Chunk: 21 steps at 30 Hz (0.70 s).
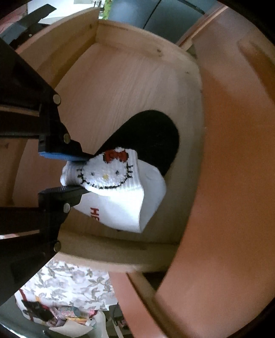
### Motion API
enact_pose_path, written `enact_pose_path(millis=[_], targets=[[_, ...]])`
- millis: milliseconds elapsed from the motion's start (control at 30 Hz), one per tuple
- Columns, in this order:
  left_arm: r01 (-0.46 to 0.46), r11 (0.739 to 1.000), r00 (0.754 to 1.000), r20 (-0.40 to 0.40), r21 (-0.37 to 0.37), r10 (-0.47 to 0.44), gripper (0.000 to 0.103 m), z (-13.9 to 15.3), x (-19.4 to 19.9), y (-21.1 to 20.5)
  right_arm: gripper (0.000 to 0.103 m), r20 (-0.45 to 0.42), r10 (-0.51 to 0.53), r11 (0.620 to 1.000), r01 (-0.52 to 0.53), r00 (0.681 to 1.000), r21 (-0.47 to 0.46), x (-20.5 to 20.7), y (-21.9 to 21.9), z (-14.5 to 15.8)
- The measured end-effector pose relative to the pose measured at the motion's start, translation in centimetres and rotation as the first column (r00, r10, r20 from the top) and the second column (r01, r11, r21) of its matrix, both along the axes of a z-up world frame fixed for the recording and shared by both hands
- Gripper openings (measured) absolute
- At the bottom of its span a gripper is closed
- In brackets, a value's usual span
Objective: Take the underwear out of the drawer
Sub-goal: 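Close the right gripper on the white Hello Kitty garment, then lift the white Hello Kitty garment up out of the drawer with the right gripper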
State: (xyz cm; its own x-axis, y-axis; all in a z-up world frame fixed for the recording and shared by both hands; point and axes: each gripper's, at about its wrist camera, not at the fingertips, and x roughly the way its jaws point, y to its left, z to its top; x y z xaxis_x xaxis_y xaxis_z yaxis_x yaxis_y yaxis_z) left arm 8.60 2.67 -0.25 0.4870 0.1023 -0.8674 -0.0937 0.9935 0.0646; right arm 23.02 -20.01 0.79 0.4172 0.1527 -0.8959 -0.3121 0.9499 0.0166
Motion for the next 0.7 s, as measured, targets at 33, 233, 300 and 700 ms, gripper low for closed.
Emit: enact_pose_path(millis=[33,233,300,700], targets=[[0.000,1.000,1.000,0.001,0.002,0.000,0.102,0.0,0.0,0.0,0.022,0.017,-0.006,1.000,0.006,1.000,0.008,-0.4,-0.3,0.6],[-0.001,1.000,1.000,0.000,0.010,0.001,0.102,0.1,0.0,-0.1,0.022,0.087,-0.015,0.999,0.012,0.996,0.039,-3.1,-1.0,3.6],[-0.002,1.000,1.000,0.003,0.015,0.002,0.102,0.1,-0.1,-0.1,0.022,0.109,-0.012,0.999,0.007,0.994,0.045,-4.4,-1.1,4.7],[0.000,0.999,1.000,0.019,0.045,-0.001,0.102,0.6,-0.3,-0.5,0.022,0.248,0.009,0.998,-0.024,0.969,0.059,-8.7,0.3,10.1]])
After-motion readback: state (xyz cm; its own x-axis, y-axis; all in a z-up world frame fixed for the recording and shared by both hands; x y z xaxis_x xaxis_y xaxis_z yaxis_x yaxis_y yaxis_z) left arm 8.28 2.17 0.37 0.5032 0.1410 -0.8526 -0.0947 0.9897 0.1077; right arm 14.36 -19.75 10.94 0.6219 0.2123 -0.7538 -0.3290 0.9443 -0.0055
